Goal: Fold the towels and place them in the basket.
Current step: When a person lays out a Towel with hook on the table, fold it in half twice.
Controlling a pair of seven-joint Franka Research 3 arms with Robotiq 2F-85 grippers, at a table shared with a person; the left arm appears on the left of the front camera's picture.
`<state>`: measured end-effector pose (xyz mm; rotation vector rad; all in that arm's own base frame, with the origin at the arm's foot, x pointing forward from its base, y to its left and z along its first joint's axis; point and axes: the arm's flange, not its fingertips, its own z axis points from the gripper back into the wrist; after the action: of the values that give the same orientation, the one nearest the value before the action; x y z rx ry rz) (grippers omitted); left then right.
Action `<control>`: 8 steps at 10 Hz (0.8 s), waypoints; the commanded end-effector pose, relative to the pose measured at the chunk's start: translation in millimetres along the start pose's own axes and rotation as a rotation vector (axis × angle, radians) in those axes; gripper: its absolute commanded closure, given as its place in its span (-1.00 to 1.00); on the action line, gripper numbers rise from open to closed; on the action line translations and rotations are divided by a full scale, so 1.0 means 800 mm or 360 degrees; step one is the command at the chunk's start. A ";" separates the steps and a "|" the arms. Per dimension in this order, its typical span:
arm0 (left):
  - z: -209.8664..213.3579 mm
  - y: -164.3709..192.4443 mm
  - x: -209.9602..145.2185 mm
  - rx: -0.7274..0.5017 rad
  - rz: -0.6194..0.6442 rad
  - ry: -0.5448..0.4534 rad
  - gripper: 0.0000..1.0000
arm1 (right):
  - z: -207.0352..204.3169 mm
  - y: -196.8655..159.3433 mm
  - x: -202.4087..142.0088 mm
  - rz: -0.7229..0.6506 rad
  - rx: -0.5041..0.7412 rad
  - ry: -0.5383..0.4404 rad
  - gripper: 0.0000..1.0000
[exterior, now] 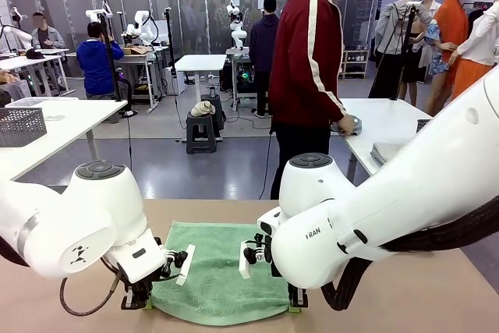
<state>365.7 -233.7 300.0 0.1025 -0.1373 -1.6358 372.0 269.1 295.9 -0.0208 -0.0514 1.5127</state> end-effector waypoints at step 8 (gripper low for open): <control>0.061 0.017 0.004 0.0037 0.0018 0.0025 1.00 | 0.065 -0.006 -0.001 0.0026 -0.0144 0.0023 1.00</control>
<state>372.0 -236.6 335.1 0.1257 -0.1580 -1.6302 372.4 268.8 335.6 -0.0678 -0.1136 1.5245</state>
